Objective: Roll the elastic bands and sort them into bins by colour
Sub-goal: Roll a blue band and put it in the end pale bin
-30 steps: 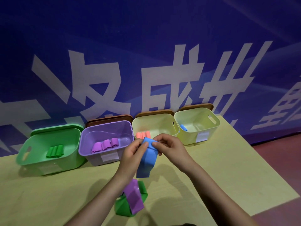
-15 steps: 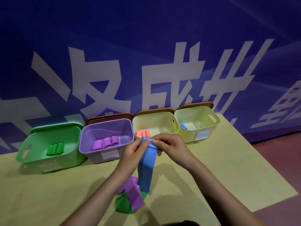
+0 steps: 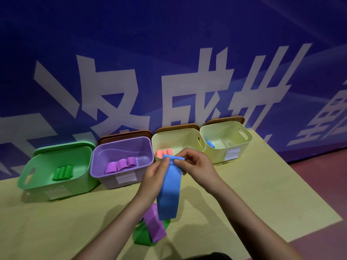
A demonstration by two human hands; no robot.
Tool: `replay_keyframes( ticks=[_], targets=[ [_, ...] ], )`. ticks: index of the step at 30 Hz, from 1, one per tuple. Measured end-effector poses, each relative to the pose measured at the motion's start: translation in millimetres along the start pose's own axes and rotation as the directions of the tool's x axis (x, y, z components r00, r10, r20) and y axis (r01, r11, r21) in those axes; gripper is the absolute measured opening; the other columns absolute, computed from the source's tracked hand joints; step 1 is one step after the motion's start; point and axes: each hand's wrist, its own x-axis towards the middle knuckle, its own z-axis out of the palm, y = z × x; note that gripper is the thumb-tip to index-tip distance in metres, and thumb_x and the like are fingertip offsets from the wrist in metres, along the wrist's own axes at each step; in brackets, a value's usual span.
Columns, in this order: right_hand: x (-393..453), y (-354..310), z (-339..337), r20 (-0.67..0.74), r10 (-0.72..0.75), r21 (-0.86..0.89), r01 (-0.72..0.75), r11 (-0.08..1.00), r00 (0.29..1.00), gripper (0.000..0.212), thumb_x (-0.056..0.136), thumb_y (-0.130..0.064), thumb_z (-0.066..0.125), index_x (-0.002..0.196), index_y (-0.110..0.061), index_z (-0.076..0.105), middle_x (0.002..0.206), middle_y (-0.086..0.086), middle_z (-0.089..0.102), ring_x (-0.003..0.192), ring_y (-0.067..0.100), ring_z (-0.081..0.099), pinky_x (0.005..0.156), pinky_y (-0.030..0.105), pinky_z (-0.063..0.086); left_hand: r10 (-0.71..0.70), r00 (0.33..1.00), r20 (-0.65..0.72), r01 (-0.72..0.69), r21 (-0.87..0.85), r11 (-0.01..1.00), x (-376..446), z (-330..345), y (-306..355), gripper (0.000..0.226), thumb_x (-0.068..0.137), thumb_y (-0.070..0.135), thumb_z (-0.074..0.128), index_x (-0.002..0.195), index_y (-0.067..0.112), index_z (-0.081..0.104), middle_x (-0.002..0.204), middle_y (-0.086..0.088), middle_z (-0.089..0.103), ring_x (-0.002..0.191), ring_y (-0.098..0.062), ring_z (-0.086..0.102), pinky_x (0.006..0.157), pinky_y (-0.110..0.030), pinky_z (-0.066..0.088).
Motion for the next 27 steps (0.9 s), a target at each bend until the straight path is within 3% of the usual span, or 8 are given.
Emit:
replay_keyframes(
  ticks=[4,8,11,14,18,23,25,27],
  targets=[
    [2.0,7.6,1.1,-0.096,-0.149,-0.272,0.118,0.955,0.984,0.011,0.086,-0.006,0.066,0.081,-0.015,0.068,0.071,0.002,0.061,0.060,0.005,0.049,0.059,0.019,0.042,-0.137,0.990,-0.027,0.133,-0.109,0.985,-0.4,0.9,2.0,0.027,0.096,0.040,0.047,0.083,0.027,0.066,0.081,0.004,0.067,0.077,-0.010,0.060,0.075,-0.027,0.044],
    [3.1,15.0,-3.8,0.080,-0.394,-0.549,0.370,0.750,0.916,0.013,0.084,-0.016,0.063,0.092,-0.011,0.071,0.075,-0.010,0.054,0.066,0.007,0.050,0.063,0.017,0.042,-0.157,0.987,-0.045,0.150,-0.135,0.979,0.3,1.7,2.2,0.026,0.096,0.039,0.049,0.086,0.025,0.068,0.080,0.006,0.067,0.077,-0.007,0.060,0.073,-0.023,0.044],
    [3.7,12.8,-5.3,0.175,-0.409,-0.580,0.429,0.693,0.896,0.018,0.083,-0.009,0.065,0.099,-0.012,0.073,0.081,-0.014,0.052,0.069,0.005,0.051,0.066,0.014,0.042,-0.124,0.990,-0.062,0.116,-0.119,0.986,0.6,1.7,-1.5,0.021,0.097,0.031,0.050,0.085,0.026,0.067,0.083,0.006,0.065,0.080,-0.007,0.057,0.072,-0.019,0.042],
    [4.2,9.6,-7.9,0.198,-0.328,-0.491,0.382,0.783,0.924,0.020,0.085,-0.009,0.064,0.102,-0.014,0.073,0.084,-0.008,0.059,0.076,0.008,0.057,0.071,0.022,0.048,-0.074,0.996,-0.056,0.067,-0.113,0.991,-0.3,0.6,-3.7,0.025,0.099,0.020,0.048,0.082,0.026,0.065,0.075,0.012,0.066,0.075,-0.001,0.058,0.066,-0.009,0.042],
    [-1.3,5.0,-10.0,0.121,-0.115,-0.172,0.135,0.976,0.986,0.021,0.091,-0.009,0.061,0.109,-0.014,0.073,0.087,-0.011,0.064,0.082,0.004,0.060,0.074,0.023,0.049,-0.034,0.999,-0.040,0.031,-0.073,0.997,0.5,-3.0,-5.4,0.024,0.100,0.017,0.045,0.087,0.024,0.064,0.078,0.016,0.067,0.070,0.012,0.059,0.066,-0.003,0.042],
    [-3.7,3.9,-1.1,0.069,0.058,-0.068,-0.054,0.996,0.996,0.012,0.091,-0.005,0.060,0.091,-0.009,0.071,0.065,0.002,0.062,0.058,0.007,0.056,0.062,0.020,0.046,-0.008,1.000,-0.013,0.008,0.043,0.999,5.2,-3.8,-8.1,0.022,0.101,0.018,0.042,0.090,0.013,0.061,0.083,0.002,0.059,0.075,-0.005,0.054,0.062,-0.008,0.039],
    [-2.0,4.6,-0.6,0.046,0.072,-0.080,-0.068,0.995,0.996,0.015,0.091,-0.002,0.059,0.083,-0.010,0.070,0.059,-0.003,0.060,0.055,0.006,0.054,0.060,0.019,0.045,-0.016,1.000,-0.016,0.017,0.068,0.998,6.8,-3.4,-8.3,0.023,0.101,0.018,0.043,0.094,0.005,0.060,0.086,-0.005,0.056,0.078,-0.011,0.051,0.061,-0.011,0.037],
    [-1.0,4.6,-0.6,0.017,0.075,-0.072,-0.073,0.995,0.997,0.015,0.090,-0.001,0.059,0.081,-0.009,0.068,0.057,-0.007,0.058,0.053,0.005,0.053,0.058,0.017,0.044,-0.062,0.998,-0.018,0.062,0.035,0.997,7.6,-3.4,-6.9,0.021,0.100,0.021,0.045,0.090,0.010,0.060,0.087,-0.005,0.057,0.079,-0.013,0.051,0.067,-0.019,0.038]
  ],
)
